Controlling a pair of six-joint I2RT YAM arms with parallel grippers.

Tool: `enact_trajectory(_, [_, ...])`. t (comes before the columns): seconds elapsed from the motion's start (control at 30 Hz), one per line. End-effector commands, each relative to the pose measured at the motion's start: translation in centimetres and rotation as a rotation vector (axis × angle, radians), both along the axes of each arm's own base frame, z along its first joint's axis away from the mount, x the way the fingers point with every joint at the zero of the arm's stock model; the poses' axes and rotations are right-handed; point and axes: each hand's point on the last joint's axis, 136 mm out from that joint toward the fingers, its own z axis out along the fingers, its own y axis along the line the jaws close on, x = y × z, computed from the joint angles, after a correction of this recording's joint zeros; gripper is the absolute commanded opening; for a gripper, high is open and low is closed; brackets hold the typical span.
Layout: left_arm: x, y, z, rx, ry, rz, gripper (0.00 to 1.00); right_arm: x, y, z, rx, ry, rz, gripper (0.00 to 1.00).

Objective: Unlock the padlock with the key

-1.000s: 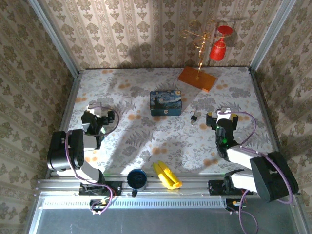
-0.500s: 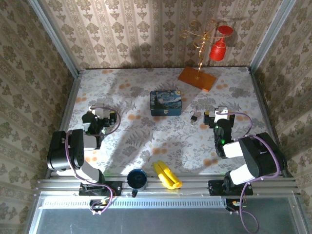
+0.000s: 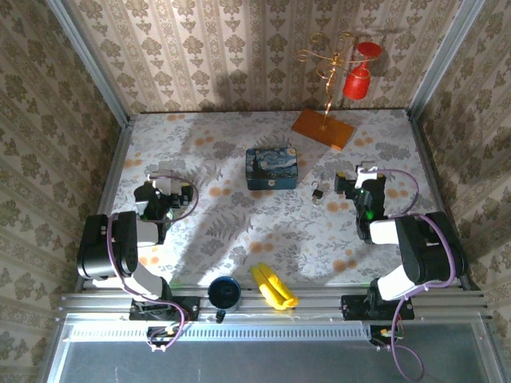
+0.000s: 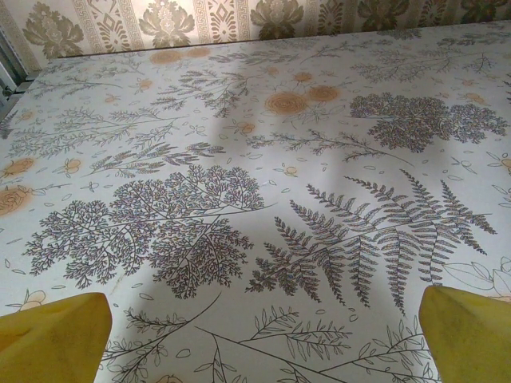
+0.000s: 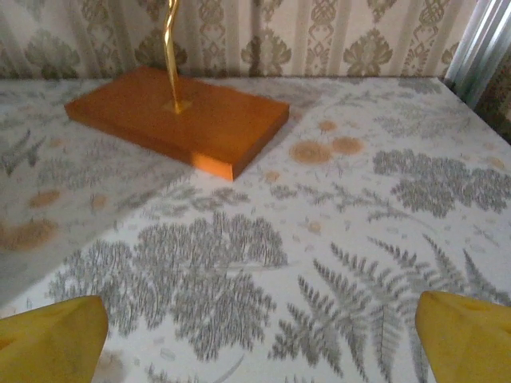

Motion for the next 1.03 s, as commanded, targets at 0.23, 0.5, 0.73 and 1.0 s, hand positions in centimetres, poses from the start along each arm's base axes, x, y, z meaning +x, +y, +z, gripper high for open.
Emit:
enact_trajectory(0.23, [0.41,-0.47,0.96,0.033,-0.031,-0.02,1.0,-0.14,0.23,-1.47,0.044,0.067,0.031,1.0])
enact_trajectory(0.5, [0.35,-0.54,0.95,0.036,-0.033,-0.021,1.0,-0.15,0.23,-1.47,0.044,0.068,0.032,1.0])
enact_trajectory(0.73, [0.31,-0.57,0.91,0.038,-0.033,-0.021,1.0,-0.15,0.27,-1.48,0.044,0.068,0.032,1.0])
enact_trajectory(1.0, [0.42,-0.46,0.94,0.037,-0.03,-0.014,1.0,-0.13,0.2,-1.42,0.044,0.066,0.03,1.0])
